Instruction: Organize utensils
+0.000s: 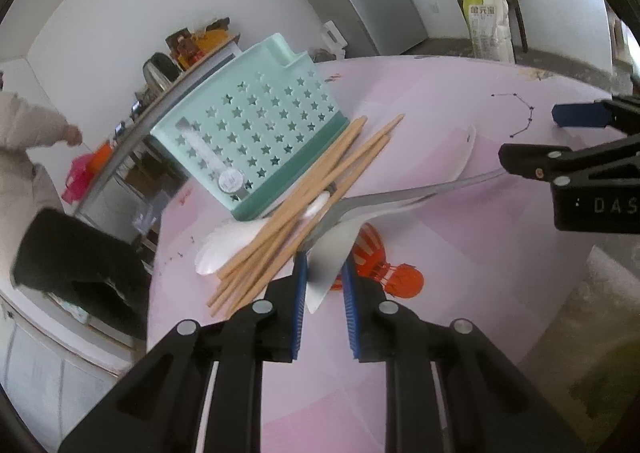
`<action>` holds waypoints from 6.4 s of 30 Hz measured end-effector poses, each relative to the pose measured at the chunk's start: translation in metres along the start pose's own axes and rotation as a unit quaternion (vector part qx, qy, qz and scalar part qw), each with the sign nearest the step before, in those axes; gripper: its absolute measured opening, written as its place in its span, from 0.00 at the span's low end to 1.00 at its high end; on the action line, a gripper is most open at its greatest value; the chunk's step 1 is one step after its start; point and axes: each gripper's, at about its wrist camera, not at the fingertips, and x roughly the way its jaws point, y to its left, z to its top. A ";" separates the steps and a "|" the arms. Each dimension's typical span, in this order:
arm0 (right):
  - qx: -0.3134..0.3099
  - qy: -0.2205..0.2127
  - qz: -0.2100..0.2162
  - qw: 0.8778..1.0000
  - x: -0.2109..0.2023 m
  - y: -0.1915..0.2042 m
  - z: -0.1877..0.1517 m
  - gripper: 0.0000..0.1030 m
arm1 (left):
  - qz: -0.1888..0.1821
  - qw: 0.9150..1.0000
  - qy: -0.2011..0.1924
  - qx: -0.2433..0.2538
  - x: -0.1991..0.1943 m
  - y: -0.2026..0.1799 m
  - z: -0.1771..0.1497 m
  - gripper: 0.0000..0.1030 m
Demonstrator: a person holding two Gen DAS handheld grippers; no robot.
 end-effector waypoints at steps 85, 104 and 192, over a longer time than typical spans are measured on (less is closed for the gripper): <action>-0.103 -0.092 0.051 0.989 -0.056 0.027 0.055 0.36 | -0.262 0.915 -0.087 -0.293 -0.031 0.141 -0.036 0.05; -0.347 0.069 0.191 0.915 0.041 0.093 0.049 0.37 | -0.257 0.928 0.083 -0.256 0.033 0.101 -0.042 0.07; -0.096 -0.082 0.045 0.991 -0.031 0.046 0.052 0.01 | -0.208 0.943 0.091 -0.241 0.025 0.075 -0.017 0.08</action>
